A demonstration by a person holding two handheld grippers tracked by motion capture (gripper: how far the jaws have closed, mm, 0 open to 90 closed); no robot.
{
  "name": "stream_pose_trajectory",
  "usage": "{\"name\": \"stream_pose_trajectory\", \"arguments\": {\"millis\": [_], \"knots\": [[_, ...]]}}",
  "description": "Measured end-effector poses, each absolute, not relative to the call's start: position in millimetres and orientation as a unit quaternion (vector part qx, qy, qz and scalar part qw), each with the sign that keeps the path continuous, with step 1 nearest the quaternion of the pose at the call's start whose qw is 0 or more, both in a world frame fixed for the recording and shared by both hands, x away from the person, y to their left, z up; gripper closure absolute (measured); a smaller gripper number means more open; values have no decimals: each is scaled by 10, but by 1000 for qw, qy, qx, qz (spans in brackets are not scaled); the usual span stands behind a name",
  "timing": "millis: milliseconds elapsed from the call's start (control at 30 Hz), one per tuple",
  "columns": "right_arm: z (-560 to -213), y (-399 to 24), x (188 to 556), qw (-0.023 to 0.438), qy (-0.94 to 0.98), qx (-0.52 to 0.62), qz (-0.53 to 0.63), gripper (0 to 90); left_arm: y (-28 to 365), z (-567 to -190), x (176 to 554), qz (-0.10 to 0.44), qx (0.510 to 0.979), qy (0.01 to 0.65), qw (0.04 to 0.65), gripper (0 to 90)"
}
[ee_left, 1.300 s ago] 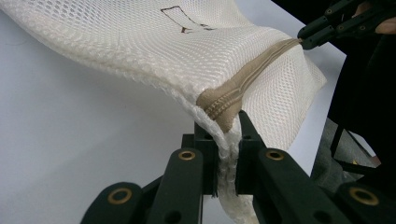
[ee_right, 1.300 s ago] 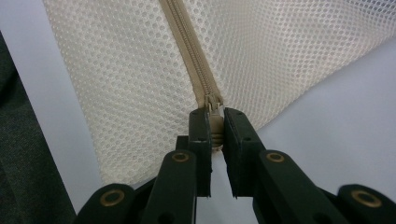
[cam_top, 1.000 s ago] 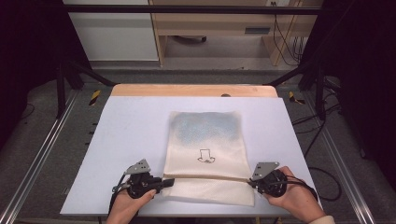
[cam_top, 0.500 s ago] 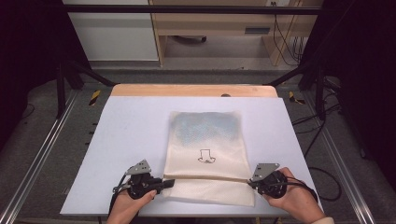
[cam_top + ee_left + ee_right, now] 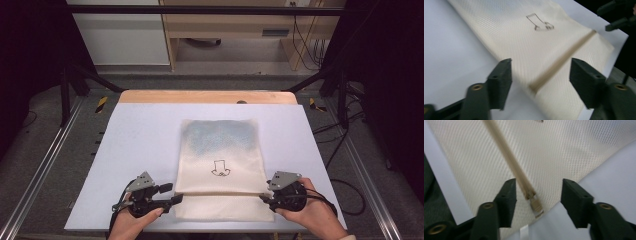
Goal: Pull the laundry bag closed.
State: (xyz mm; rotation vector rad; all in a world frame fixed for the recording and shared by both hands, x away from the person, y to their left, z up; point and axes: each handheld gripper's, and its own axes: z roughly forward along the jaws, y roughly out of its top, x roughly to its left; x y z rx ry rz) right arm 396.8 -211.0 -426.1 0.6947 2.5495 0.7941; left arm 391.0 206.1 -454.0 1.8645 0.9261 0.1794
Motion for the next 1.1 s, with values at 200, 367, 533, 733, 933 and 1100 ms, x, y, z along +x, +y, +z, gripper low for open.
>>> {"name": "stream_pose_trajectory", "arguments": {"millis": [200,367,533,733,933,1100], "knots": [[-4150,-1953,4018,212,885,278,307,188,2181,-4370,3926,138,749,407,504,113],[-4034,-1859,4102,231,859,310,337,131,2234,-4212,3978,183,751,402,491,76],[-3852,-1834,4235,258,824,349,366,79,2317,-4078,4081,207,753,396,483,39],[-3674,-1860,4370,279,791,378,391,69,2368,-3996,4235,217,750,401,480,33],[-3616,-1916,4471,281,773,397,409,68,2449,-3887,4400,229,736,412,486,35],[-3611,-1988,4539,289,759,408,417,64,2601,-3839,4504,240,719,429,491,37]]}}
